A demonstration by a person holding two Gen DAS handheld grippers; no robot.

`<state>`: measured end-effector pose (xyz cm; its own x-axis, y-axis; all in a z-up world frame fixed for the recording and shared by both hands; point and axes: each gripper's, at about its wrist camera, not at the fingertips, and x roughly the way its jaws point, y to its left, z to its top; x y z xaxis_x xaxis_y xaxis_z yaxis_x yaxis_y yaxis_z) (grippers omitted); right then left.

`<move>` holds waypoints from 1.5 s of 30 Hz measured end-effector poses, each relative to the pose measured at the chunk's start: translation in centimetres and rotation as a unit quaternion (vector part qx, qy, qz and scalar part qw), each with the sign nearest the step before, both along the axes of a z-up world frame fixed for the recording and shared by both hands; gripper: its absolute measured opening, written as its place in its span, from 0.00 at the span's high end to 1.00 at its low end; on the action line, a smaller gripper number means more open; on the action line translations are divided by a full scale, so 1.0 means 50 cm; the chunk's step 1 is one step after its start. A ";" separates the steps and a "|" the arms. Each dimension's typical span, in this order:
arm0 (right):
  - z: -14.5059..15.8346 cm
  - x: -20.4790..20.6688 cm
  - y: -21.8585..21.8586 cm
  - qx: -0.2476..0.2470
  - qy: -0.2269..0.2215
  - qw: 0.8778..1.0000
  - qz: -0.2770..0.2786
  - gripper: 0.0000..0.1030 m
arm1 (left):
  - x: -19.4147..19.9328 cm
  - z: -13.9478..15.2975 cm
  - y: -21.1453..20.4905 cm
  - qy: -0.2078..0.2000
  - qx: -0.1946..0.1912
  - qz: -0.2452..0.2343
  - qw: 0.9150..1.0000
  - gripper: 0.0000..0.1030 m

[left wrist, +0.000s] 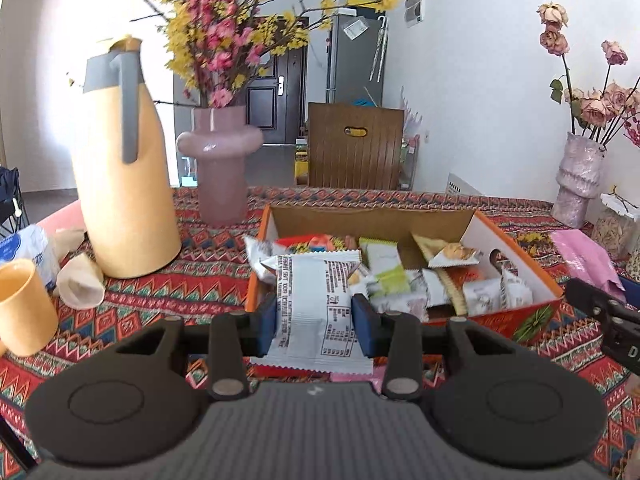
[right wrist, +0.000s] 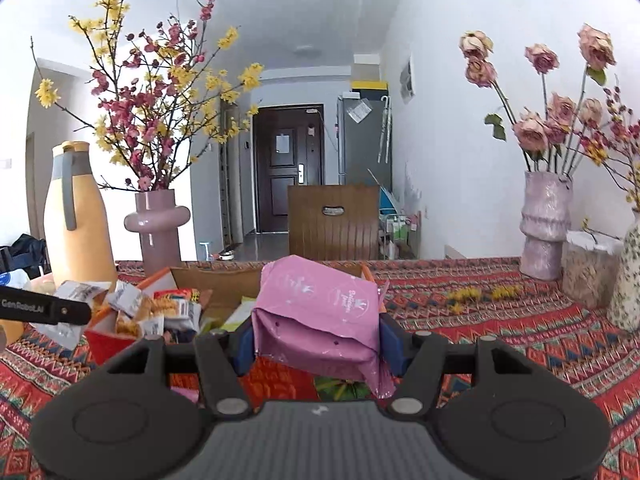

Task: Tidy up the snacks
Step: 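Carry both held packets over the open box with both grippers, then open both grippers to drop the packets into the box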

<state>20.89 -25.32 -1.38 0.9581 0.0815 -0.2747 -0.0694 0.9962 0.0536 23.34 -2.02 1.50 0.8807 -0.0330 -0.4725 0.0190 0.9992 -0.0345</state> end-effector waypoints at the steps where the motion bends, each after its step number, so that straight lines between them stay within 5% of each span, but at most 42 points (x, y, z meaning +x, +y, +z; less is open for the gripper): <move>1: 0.003 0.007 0.002 0.000 0.000 1.000 0.002 0.42 | 0.005 0.003 -0.005 -0.001 0.001 -0.001 1.000 0.61; 13: 0.019 0.105 0.031 -0.010 0.014 1.000 0.027 0.42 | 0.074 -0.006 -0.051 -0.003 0.006 -0.005 1.000 0.61; 26: -0.052 0.192 0.036 0.000 0.058 0.998 0.015 0.42 | 0.125 -0.067 -0.043 0.010 -0.008 -0.003 1.000 0.60; 28: -0.059 0.197 0.039 -0.003 0.068 0.998 0.016 0.40 | 0.121 -0.065 -0.039 0.006 -0.015 -0.003 1.000 0.44; 30: -0.060 0.197 0.039 -0.001 0.072 0.997 0.013 0.28 | 0.113 -0.062 -0.035 -0.005 -0.018 0.005 1.000 0.21; 33: -0.058 0.189 0.030 0.010 0.066 0.998 0.003 0.09 | 0.101 -0.054 -0.026 -0.025 -0.023 0.024 0.999 0.02; 36: -0.057 0.188 0.017 0.023 0.065 0.998 -0.010 0.00 | 0.101 -0.050 -0.017 -0.027 -0.031 0.039 0.998 0.00; 45: -0.058 0.185 0.007 0.034 0.063 0.997 -0.021 0.00 | 0.101 -0.045 -0.013 -0.027 -0.033 0.044 0.998 0.00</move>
